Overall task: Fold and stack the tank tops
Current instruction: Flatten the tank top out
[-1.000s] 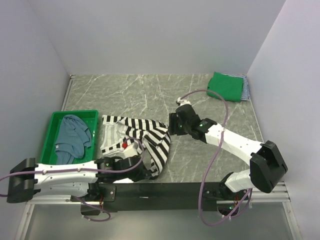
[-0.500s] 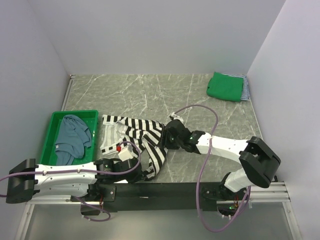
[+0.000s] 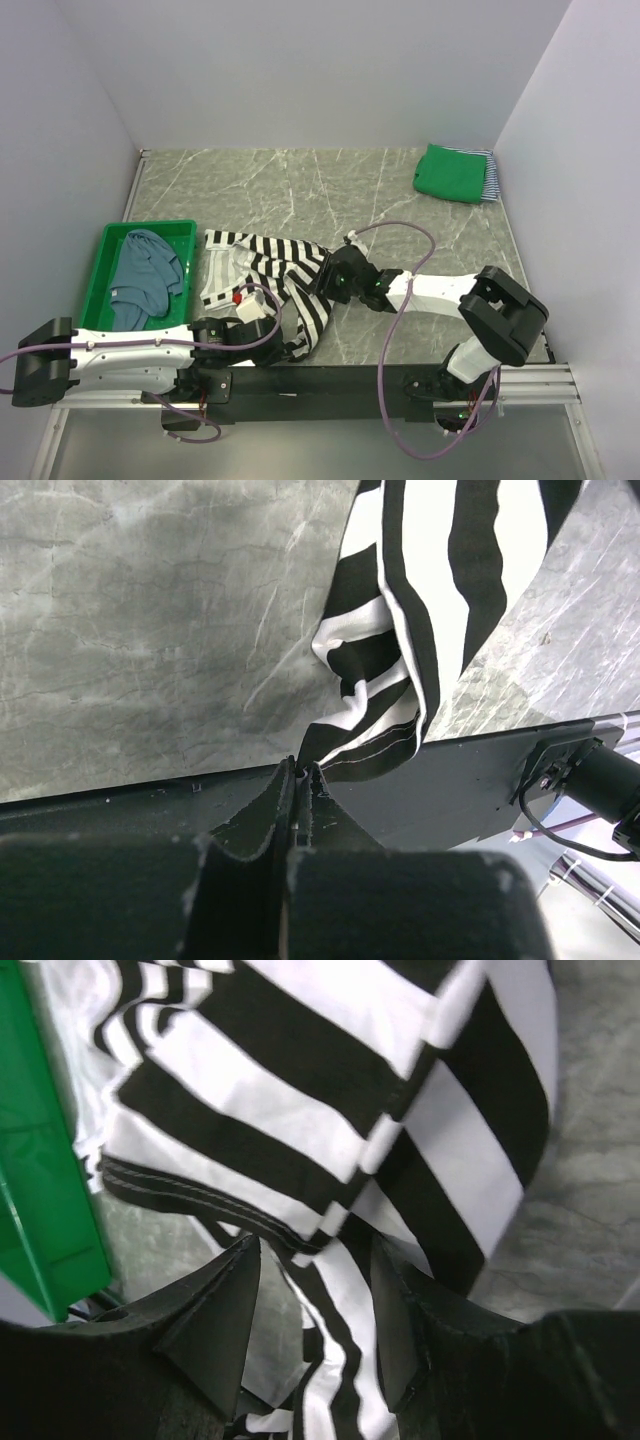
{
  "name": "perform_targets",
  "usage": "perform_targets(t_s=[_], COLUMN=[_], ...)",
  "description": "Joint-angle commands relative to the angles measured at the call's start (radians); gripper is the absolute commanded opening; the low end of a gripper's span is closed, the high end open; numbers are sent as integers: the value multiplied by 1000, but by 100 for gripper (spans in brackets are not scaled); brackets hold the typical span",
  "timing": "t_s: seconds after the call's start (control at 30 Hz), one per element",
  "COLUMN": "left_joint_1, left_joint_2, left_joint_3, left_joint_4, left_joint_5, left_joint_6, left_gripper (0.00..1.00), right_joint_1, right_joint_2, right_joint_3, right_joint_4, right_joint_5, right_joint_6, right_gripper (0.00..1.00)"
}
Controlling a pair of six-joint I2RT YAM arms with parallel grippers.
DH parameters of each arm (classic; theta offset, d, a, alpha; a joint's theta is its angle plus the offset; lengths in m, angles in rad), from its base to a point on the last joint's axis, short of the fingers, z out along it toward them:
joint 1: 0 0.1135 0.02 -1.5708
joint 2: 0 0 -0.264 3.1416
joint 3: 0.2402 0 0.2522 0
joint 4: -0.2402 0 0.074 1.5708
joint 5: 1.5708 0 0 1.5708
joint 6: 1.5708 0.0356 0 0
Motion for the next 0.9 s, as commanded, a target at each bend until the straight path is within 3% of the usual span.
perform_targets(t_s=[0.0, 0.1, 0.4, 0.5, 0.63, 0.87], left_joint_1=[-1, -3, -3, -3, -3, -1], left_joint_2=[-19, -22, -28, -45, -75, -109], left_joint_3=[-16, -19, -18, -16, -15, 56], left_joint_4=[10, 10, -10, -27, -54, -167], left_joint_5=[-8, -6, -11, -18, -34, -121], left_joint_6=[-21, -22, -25, -31, -41, -44], left_gripper=[1, 1, 1, 1, 0, 0], right_joint_1=[10, 9, 6, 7, 4, -33], right_joint_2=[7, 12, 40, 38, 9, -147], right_joint_3=[-8, -11, 38, 41, 44, 47], right_joint_4=[60, 77, 81, 80, 49, -52], right_joint_5=[23, 33, 67, 76, 110, 162], right_joint_6=[44, 55, 49, 43, 25, -21], right_gripper=[55, 54, 37, 26, 0, 0])
